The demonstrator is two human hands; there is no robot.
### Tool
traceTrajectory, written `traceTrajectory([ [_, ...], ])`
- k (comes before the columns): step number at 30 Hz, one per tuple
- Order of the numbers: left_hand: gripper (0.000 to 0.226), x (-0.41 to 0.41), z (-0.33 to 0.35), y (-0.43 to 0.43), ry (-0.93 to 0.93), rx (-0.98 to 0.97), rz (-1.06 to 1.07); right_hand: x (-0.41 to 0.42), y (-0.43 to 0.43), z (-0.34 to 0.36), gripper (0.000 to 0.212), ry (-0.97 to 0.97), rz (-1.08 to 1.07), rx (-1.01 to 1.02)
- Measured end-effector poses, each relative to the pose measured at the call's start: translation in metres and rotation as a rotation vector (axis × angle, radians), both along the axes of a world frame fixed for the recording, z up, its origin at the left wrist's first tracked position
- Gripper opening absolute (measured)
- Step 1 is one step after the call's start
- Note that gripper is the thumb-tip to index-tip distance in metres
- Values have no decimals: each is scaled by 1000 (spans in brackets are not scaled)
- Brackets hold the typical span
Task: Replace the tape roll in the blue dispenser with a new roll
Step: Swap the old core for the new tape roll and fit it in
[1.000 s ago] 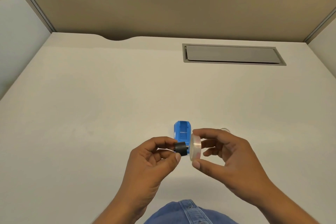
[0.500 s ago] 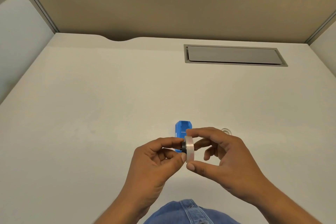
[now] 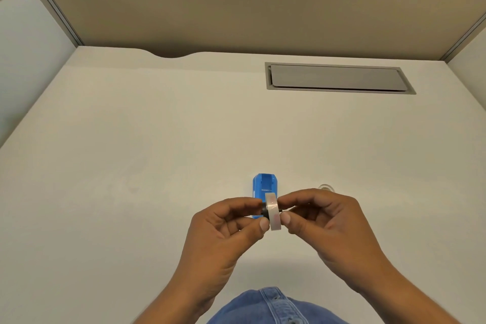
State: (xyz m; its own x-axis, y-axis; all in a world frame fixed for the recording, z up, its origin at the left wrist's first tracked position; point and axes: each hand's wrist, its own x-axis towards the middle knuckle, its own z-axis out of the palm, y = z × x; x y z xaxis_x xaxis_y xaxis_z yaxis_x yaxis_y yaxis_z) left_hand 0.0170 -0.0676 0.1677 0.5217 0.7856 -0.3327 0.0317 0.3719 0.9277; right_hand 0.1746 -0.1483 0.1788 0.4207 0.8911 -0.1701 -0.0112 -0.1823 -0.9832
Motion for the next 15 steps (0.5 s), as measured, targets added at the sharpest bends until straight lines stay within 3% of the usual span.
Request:
traceTrajectory([
  [8, 13, 2, -5, 3, 34, 40, -3, 2, 2, -5, 16, 12, -4, -19],
  [15, 12, 9, -13, 13, 135, 152, -42, 7, 8, -14, 20, -176, -25, -75],
])
